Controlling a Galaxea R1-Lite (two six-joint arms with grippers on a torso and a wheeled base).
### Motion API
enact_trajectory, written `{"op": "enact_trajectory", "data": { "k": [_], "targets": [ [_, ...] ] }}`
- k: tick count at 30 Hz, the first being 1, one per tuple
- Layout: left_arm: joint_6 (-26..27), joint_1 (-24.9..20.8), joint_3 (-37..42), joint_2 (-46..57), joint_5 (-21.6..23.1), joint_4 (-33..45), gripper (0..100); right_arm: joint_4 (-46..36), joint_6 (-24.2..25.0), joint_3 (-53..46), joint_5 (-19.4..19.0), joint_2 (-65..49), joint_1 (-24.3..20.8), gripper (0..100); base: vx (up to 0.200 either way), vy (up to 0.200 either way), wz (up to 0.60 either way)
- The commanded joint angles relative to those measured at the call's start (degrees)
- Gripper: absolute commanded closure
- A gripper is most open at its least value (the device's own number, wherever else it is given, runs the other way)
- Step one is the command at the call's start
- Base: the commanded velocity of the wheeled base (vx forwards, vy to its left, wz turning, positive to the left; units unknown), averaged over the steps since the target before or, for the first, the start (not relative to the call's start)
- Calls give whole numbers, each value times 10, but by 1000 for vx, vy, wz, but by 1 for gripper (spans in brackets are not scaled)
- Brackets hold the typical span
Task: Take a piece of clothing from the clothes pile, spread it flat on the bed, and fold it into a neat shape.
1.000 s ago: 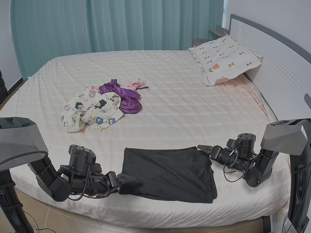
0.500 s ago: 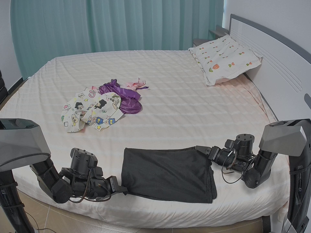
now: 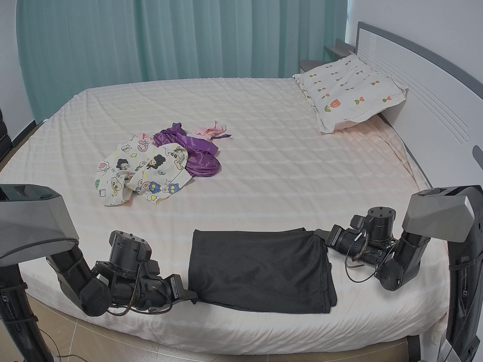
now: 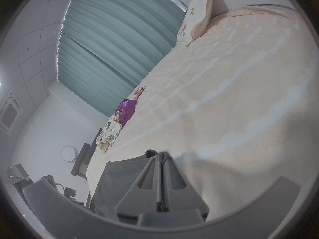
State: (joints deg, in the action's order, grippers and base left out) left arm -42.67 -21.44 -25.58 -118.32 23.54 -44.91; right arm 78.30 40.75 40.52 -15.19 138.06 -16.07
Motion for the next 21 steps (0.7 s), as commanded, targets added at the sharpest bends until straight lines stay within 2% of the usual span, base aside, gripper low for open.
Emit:
{"op": "enact_trajectory", "data": {
  "k": [1,18,19,20,21],
  "targets": [
    [-1,0,0,-1,0,0,100,1,3,17,1,4,17,100,0,0,0],
    [-2,0,0,-1,0,1,100,22,3,23,0,20,24,100,0,0,0],
    [-2,0,0,-1,0,1,0,23,3,22,0,21,24,100,0,0,0],
    [-2,0,0,-1,0,1,0,23,3,20,0,20,24,100,0,0,0],
    [-2,0,0,-1,0,1,0,24,3,18,1,20,22,0,0,0,0]
  ]
}}
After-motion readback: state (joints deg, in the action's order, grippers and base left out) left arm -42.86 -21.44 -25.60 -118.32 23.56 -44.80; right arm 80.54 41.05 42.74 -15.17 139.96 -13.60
